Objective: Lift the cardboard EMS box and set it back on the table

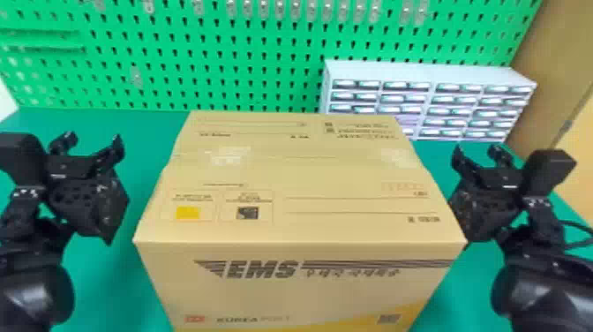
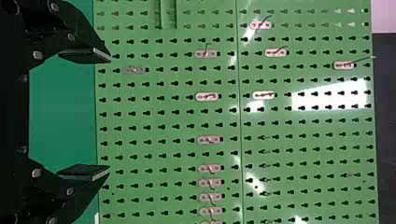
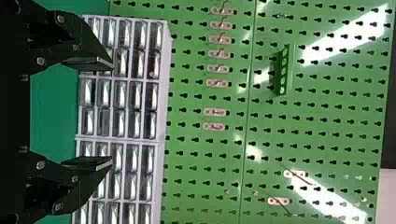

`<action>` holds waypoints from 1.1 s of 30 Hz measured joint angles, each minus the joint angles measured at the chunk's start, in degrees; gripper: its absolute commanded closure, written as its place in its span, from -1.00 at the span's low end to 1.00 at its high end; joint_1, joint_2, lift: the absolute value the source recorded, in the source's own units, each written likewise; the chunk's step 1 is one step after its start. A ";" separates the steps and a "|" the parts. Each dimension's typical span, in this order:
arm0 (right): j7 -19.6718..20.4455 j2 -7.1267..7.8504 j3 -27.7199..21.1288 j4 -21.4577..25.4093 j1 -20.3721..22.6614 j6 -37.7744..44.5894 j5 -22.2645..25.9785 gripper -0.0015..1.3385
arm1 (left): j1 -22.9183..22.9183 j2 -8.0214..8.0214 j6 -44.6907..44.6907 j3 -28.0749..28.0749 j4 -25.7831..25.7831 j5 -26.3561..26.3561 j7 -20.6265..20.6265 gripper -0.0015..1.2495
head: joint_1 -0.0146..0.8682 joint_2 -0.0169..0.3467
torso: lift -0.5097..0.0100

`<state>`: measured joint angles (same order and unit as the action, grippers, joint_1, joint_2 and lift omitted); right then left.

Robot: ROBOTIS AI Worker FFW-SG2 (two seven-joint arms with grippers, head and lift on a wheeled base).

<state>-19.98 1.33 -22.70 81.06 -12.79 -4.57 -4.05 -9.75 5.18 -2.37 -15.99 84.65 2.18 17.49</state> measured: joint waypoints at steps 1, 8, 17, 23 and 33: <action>0.14 0.03 0.11 -0.01 -0.02 0.00 -0.02 -0.20 | 0.00 0.00 0.00 0.03 0.00 -0.07 0.00 -0.33 | 0.57 -0.98 | 0.60; 2.60 -0.01 2.38 -0.03 -0.05 0.34 -0.39 -0.20 | -0.04 0.00 0.06 1.10 -0.02 -1.45 -0.06 -0.33 | 0.57 -0.98 | 0.60; 6.75 -0.56 7.54 -0.23 -0.09 0.52 -0.51 -0.20 | -0.60 0.00 0.40 3.84 -0.02 -3.06 -1.84 -0.32 | 0.57 -0.98 | 0.60; 7.48 -1.26 9.45 -0.81 -0.14 0.53 -0.44 -0.20 | -0.98 0.00 0.59 6.21 -0.02 -3.71 -3.58 -0.32 | 0.57 -0.98 | 0.60; 8.00 -1.32 11.94 -1.32 -0.31 0.53 -0.04 -0.20 | -1.39 -0.18 0.86 9.27 -0.10 -3.71 -5.18 -0.32 | 0.57 -0.98 | 0.60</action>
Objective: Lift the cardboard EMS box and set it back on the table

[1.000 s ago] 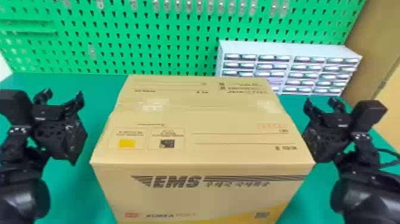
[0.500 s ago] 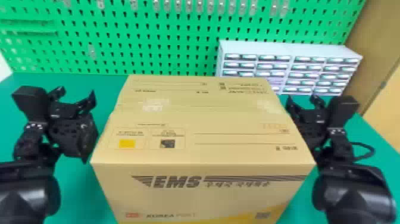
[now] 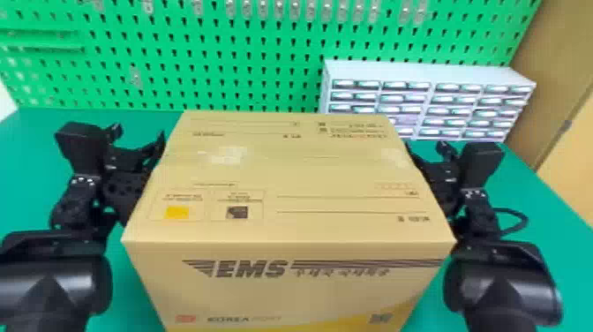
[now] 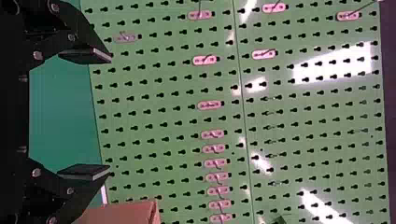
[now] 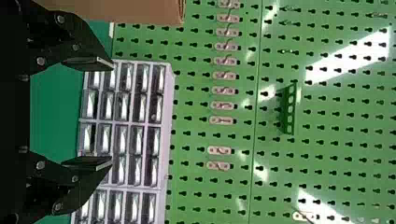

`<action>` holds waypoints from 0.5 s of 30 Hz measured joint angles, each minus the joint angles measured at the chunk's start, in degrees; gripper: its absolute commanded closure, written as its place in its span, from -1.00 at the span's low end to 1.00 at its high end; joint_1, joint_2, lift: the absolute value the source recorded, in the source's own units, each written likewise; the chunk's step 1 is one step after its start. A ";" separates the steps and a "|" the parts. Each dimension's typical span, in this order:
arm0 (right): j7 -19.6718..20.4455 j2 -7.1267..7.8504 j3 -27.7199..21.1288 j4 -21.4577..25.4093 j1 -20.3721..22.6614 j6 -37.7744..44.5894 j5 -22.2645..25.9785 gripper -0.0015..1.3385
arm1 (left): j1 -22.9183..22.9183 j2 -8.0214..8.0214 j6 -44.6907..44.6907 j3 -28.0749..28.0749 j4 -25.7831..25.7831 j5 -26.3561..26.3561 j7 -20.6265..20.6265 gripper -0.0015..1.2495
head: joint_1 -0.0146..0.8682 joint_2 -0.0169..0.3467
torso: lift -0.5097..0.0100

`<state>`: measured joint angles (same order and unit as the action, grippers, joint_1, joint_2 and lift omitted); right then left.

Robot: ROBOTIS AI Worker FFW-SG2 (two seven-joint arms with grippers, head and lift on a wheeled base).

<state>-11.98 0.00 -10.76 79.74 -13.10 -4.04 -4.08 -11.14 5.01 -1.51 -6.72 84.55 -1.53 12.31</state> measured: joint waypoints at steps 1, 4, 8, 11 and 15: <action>0.10 0.00 0.29 -0.02 -0.02 0.00 0.11 -0.20 | -0.01 -0.04 0.00 0.23 0.00 0.05 -0.10 -0.32 | 0.57 -0.98 | 0.60; 0.38 0.00 1.01 -0.10 -0.08 0.00 0.34 -0.20 | -0.02 -0.13 0.01 0.79 0.00 0.14 -0.38 -0.32 | 0.57 -0.98 | 0.60; 0.57 0.01 1.81 -0.26 -0.20 0.00 0.53 -0.20 | -0.05 -0.20 0.02 1.54 -0.01 0.21 -0.69 -0.32 | 0.57 -0.98 | 0.60; 0.57 0.01 2.16 -0.35 -0.33 0.00 0.58 -0.20 | -0.09 -0.29 0.02 1.85 -0.01 0.21 -0.73 -0.32 | 0.57 -0.98 | 0.60; 0.56 0.01 2.36 -0.38 -0.48 0.00 0.66 -0.20 | -0.12 -0.32 0.01 1.94 -0.01 0.22 -0.73 -0.32 | 0.57 -0.98 | 0.60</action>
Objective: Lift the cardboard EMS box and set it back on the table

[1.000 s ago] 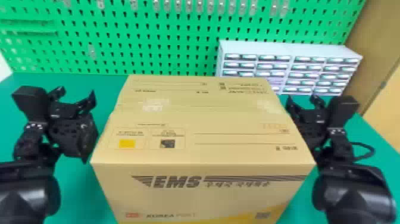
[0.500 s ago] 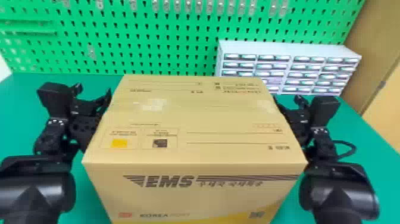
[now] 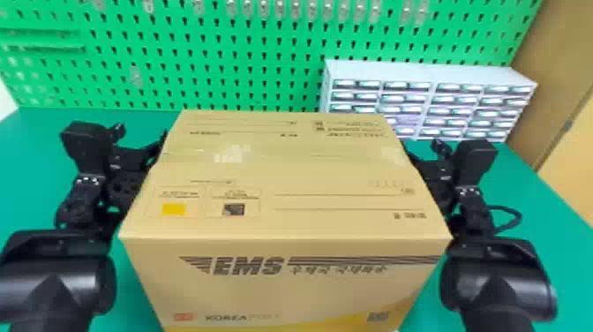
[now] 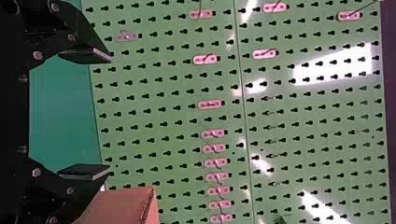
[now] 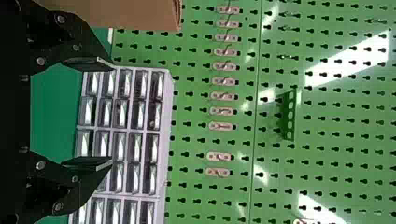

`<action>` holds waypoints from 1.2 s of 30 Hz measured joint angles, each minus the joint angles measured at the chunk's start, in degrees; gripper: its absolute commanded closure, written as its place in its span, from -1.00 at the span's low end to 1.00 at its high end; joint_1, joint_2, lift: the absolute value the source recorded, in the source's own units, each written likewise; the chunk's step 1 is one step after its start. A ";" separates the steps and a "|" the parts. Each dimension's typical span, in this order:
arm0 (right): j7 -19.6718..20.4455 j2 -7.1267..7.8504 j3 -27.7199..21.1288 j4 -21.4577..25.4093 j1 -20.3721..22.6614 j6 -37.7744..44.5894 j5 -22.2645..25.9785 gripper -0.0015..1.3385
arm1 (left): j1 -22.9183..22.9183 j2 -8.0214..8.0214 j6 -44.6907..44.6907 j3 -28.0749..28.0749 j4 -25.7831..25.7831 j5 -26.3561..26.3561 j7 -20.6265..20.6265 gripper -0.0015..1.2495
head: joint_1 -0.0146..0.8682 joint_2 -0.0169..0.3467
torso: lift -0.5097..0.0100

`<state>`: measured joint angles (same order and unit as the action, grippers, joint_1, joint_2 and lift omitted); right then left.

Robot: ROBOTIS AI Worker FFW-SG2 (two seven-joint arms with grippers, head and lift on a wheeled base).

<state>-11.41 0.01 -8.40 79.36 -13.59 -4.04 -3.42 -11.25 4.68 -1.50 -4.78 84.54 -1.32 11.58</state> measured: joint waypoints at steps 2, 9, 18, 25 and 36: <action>0.00 0.00 0.03 0.00 -0.02 0.00 0.04 -0.20 | 0.00 0.00 0.00 0.01 0.00 0.00 0.00 -0.32 | 0.57 -0.98 | 0.60; -0.01 -0.01 0.37 -0.11 -0.10 0.00 0.35 -0.20 | 0.00 -0.01 0.00 0.12 0.00 0.13 0.01 -0.32 | 0.57 -0.98 | 0.60; 0.00 -0.01 0.91 -0.34 -0.29 0.00 0.49 -0.20 | -0.07 -0.02 -0.03 0.18 0.00 0.28 0.01 -0.33 | 0.57 -0.98 | 0.60; -0.01 -0.01 1.33 0.65 -0.50 1.20 0.68 -0.19 | -0.19 -0.02 0.01 0.16 0.22 1.08 0.01 -0.33 | 0.57 -0.98 | 0.60; -0.01 0.57 1.88 5.83 -1.20 6.14 0.51 -0.19 | -1.37 -0.04 3.39 -0.12 3.93 0.24 0.01 -0.33 | 0.57 -0.98 | 0.60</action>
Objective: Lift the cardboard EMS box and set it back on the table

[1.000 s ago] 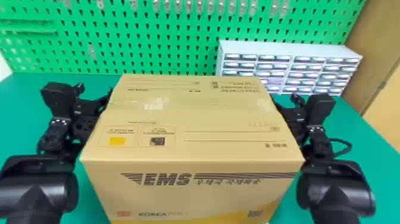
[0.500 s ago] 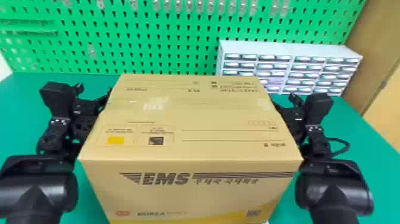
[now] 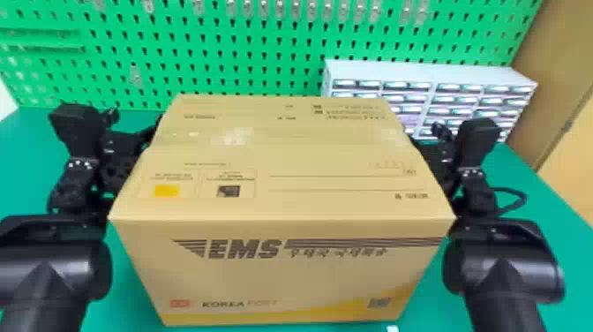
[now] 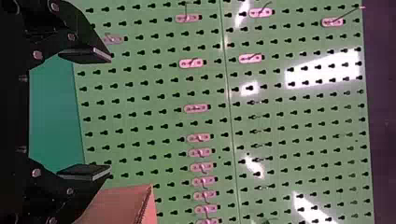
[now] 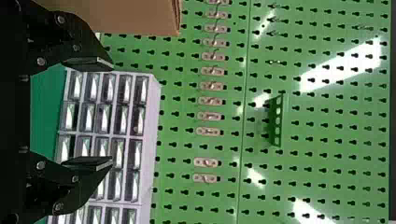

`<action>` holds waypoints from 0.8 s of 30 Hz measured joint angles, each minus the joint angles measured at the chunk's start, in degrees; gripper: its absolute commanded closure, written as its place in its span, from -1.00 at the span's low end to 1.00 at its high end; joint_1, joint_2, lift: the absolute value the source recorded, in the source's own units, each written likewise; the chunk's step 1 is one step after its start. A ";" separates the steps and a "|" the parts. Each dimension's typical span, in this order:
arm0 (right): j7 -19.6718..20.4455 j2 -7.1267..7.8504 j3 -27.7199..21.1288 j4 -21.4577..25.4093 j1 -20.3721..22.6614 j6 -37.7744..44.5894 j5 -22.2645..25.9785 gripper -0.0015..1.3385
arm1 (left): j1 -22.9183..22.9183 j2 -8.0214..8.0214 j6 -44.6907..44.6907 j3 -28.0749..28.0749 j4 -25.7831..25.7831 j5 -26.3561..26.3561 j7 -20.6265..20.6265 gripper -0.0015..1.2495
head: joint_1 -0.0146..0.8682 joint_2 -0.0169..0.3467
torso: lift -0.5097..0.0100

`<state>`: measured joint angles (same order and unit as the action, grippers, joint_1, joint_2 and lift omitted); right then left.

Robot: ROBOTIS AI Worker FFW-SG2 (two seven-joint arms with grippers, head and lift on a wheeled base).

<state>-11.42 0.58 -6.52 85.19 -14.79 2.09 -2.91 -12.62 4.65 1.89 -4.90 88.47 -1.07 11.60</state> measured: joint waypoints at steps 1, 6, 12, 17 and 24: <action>0.00 0.02 -0.01 0.62 -0.09 0.47 -0.04 -0.19 | -0.13 -0.02 0.33 -0.07 0.41 -0.11 0.00 -0.33 | 0.57 -0.98 | 0.60; 0.00 0.00 -0.08 2.25 -0.51 1.40 -0.08 -0.19 | -0.77 -0.03 1.09 -0.26 1.69 -0.40 0.00 -0.33 | 0.57 -0.98 | 0.60; 0.00 -0.20 0.03 2.96 -1.00 1.56 -0.14 -0.19 | -1.44 -0.02 1.34 -0.48 2.32 -0.50 -0.01 -0.33 | 0.57 -0.98 | 0.60; 0.00 -0.23 0.26 3.23 -1.28 1.67 -0.17 -0.19 | -1.64 -0.01 1.36 -0.69 2.50 -0.39 -0.09 -0.33 | 0.57 -0.98 | 0.60; 0.00 -0.28 0.28 3.30 -1.46 1.69 -0.17 -0.19 | -1.69 0.00 1.37 -0.72 2.66 -0.33 -0.17 -0.33 | 0.57 -0.98 | 0.60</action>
<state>-11.42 0.30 -6.24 88.49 -16.25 3.78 -3.08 -14.31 4.65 3.26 -5.62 91.13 -1.41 11.42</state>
